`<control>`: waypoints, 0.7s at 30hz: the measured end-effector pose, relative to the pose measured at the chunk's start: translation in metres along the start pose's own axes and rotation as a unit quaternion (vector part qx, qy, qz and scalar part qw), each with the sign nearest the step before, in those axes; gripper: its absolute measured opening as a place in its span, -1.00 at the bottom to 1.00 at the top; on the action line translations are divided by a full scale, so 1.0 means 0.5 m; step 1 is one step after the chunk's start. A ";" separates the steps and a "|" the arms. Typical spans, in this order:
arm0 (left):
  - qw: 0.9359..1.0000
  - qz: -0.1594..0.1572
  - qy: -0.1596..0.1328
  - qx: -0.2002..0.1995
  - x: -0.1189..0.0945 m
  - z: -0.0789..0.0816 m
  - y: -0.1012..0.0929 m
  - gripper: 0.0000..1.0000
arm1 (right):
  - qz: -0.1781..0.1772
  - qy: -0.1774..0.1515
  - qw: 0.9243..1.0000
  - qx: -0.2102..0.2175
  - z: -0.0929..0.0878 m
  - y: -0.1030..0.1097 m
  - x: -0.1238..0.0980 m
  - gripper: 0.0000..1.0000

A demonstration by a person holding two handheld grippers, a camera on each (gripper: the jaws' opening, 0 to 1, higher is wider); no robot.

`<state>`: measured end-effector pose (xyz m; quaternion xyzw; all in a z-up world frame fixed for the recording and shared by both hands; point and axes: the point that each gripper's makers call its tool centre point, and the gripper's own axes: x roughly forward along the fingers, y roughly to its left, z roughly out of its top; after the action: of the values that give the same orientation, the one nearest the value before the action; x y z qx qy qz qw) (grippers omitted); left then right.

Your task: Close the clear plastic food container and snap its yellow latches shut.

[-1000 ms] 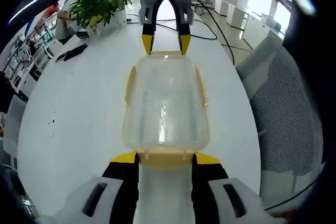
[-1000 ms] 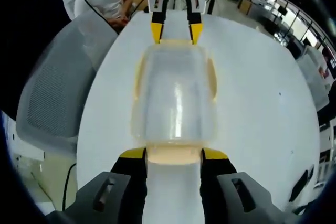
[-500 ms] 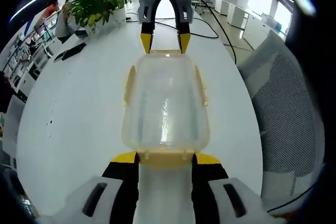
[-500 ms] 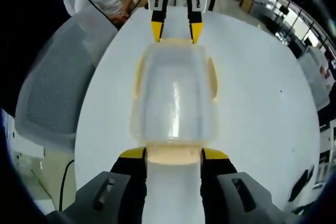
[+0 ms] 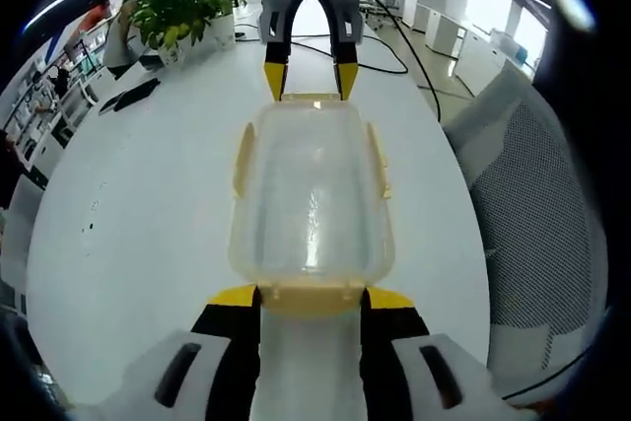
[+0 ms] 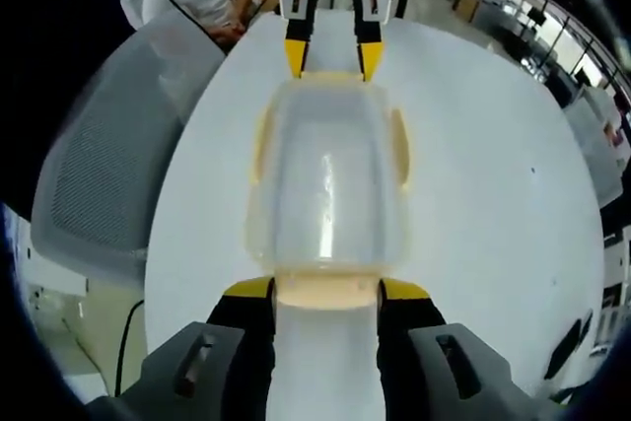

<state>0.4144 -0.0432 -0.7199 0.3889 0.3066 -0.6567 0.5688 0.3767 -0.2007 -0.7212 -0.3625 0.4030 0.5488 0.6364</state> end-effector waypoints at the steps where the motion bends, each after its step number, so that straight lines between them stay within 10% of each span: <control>1: 1.000 0.000 0.000 0.001 0.000 0.000 0.000 -0.34 | 0.002 0.001 1.000 0.000 0.000 0.002 -0.001 -0.26; 21: 1.000 0.015 -0.009 0.005 0.011 -0.009 -0.009 -0.19 | -0.012 0.020 1.000 -0.016 -0.021 0.003 0.004 -0.43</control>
<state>0.4104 -0.0416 -0.7272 0.3903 0.2927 -0.6528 0.5795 0.3740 -0.2092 -0.7272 -0.3887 0.4024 0.5401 0.6288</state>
